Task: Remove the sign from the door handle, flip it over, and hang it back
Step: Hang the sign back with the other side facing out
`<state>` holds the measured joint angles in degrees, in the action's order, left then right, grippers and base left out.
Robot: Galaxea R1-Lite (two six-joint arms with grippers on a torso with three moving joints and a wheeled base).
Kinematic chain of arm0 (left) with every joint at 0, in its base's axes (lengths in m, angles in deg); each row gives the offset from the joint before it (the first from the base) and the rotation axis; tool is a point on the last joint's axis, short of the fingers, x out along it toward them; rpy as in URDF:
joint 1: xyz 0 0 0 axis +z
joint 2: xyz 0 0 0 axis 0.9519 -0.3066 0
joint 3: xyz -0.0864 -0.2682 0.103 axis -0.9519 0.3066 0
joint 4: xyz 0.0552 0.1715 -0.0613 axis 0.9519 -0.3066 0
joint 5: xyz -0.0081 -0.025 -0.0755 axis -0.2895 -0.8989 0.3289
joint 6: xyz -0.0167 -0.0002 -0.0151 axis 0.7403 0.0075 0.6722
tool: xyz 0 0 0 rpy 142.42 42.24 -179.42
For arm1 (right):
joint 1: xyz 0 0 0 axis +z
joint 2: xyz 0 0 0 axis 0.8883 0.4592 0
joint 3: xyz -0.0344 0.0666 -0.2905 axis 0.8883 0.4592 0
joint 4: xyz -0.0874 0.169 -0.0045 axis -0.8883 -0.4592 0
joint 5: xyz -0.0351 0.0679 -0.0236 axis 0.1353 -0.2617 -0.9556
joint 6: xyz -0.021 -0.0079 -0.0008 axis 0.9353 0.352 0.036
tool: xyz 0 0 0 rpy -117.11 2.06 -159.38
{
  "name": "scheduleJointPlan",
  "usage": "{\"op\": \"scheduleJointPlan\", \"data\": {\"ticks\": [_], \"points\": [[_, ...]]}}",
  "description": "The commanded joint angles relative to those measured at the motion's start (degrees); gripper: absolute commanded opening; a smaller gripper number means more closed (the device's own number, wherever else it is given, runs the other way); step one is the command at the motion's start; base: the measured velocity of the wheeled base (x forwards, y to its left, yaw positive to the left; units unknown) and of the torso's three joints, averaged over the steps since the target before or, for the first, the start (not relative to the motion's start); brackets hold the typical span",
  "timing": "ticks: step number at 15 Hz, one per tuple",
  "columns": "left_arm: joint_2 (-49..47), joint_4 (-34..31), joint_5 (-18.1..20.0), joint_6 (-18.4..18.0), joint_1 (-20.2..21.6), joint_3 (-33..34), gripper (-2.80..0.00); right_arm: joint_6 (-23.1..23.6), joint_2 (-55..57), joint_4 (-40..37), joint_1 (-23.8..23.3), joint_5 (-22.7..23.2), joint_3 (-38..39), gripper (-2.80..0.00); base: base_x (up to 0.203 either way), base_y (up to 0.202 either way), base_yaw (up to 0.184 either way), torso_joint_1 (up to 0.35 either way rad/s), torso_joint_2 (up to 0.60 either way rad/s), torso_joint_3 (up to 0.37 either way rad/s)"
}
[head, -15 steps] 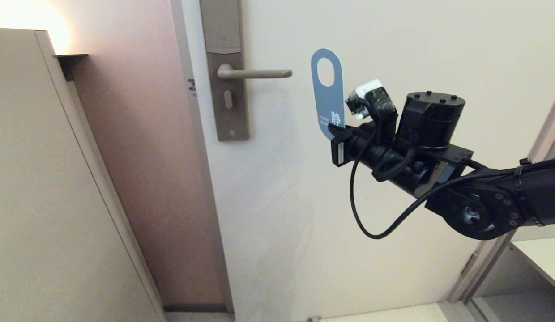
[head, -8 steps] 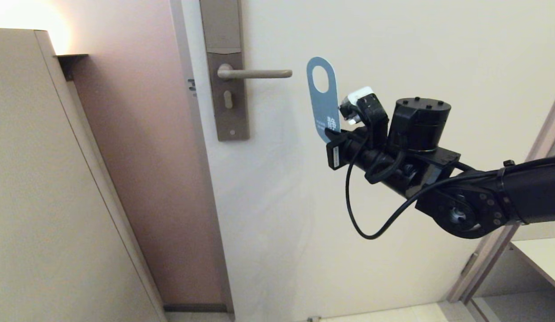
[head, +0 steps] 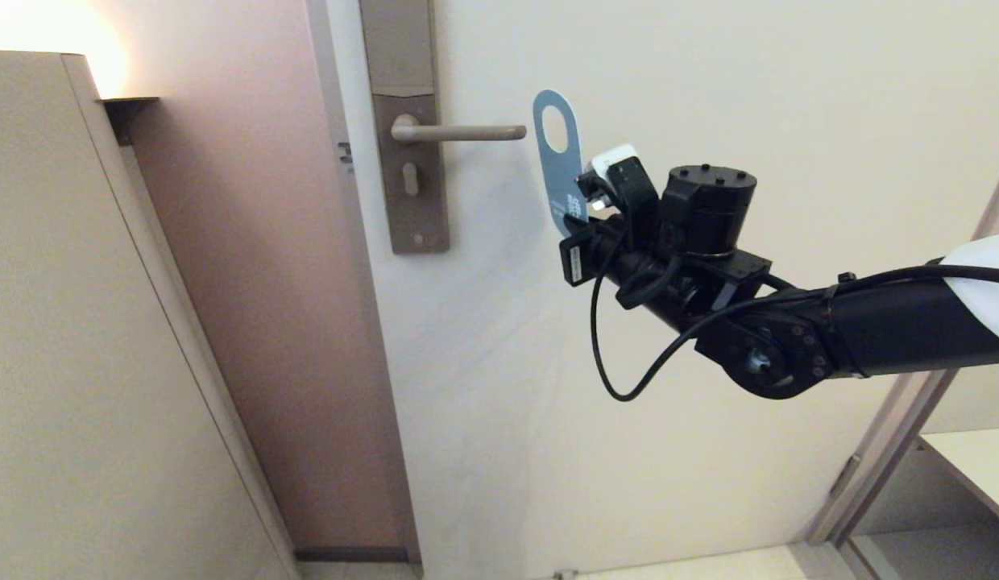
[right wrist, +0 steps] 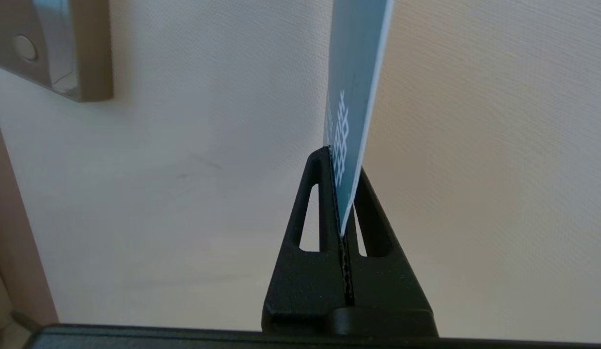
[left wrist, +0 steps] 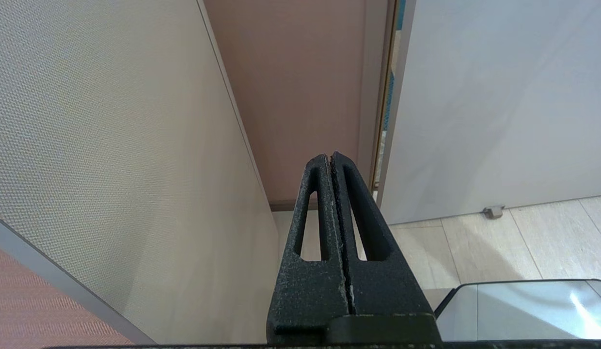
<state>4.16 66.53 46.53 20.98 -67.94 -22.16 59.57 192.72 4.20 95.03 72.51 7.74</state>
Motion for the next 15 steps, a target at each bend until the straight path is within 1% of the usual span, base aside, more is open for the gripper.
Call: {"op": "scheduleJointPlan", "data": {"ticks": [1,6,9,12,15], "points": [[-0.1,0.0,0.0,0.0,0.0,0.0,-2.80,0.2,1.5,-0.8,0.6,0.0,-2.4,-2.80,0.000,0.000,0.000,0.000,0.00,0.000],[-0.1,0.0,0.0,0.0,0.0,0.0,-2.80,0.3,3.3,-3.1,3.1,-0.1,-6.3,-2.80,0.000,0.000,0.000,0.000,0.00,0.000],[-0.1,0.0,0.0,0.0,0.0,0.0,-2.80,0.3,4.1,-3.5,4.9,-2.6,-7.9,-2.80,0.000,0.000,0.000,0.000,0.00,0.000],[-0.1,0.0,0.0,0.0,0.1,0.0,-2.80,0.3,4.1,-4.4,6.2,-3.0,-8.2,-2.80,0.000,0.000,0.000,0.000,0.00,0.000],[-0.1,0.0,0.0,0.0,0.0,0.0,-2.80,0.3,4.0,-5.8,7.6,-4.9,-8.8,-2.80,0.000,0.000,0.000,0.000,0.00,0.000]]}}
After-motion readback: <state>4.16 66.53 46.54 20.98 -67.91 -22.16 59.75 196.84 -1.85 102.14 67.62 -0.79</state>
